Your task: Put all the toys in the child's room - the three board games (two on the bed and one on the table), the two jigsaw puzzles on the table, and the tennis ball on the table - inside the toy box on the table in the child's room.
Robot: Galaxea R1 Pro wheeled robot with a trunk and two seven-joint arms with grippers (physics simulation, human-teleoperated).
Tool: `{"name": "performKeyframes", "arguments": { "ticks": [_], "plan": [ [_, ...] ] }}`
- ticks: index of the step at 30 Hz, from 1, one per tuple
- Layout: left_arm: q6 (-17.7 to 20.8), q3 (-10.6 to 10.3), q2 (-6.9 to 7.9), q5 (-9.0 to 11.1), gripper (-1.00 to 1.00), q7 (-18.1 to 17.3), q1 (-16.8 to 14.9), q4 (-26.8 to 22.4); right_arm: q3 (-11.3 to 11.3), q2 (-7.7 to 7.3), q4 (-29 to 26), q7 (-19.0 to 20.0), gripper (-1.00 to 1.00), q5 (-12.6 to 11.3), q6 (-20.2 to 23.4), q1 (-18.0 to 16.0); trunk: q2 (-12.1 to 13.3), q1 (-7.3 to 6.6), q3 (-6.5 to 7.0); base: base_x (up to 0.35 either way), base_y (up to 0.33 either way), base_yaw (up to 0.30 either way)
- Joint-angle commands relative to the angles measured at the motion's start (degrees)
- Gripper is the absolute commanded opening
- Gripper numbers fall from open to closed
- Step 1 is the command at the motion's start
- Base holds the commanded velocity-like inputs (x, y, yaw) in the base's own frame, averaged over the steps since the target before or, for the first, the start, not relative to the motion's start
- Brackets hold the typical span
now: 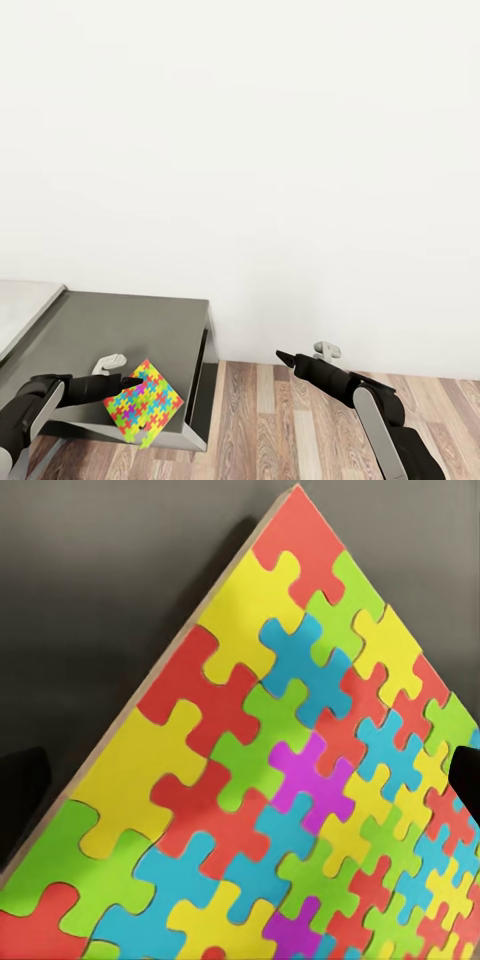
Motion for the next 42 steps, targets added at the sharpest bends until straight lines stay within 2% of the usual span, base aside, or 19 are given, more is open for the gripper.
{"name": "performKeyframes", "arguments": {
  "ticks": [1,23,42],
  "plan": [
    [0.2,0.0,0.00,-0.7,1.00,0.0,0.0,2.0,0.0,-0.02,0.0,0.2,1.00,0.2,0.2,0.0,-0.1,0.04,-0.11,-0.048,-0.027,0.000],
    [0.2,0.0,0.00,-0.7,1.00,0.0,0.0,2.0,0.0,-0.02,0.0,0.2,1.00,0.2,0.2,-0.1,-0.1,0.04,-0.11,-0.025,-0.023,0.000],
    [0.2,0.0,0.00,-0.7,1.00,-0.1,0.0,2.0,0.0,-0.02,0.0,0.2,1.00,0.2,0.2,0.0,-0.1,0.04,-0.11,0.000,-0.081,0.000]
  ]
}}
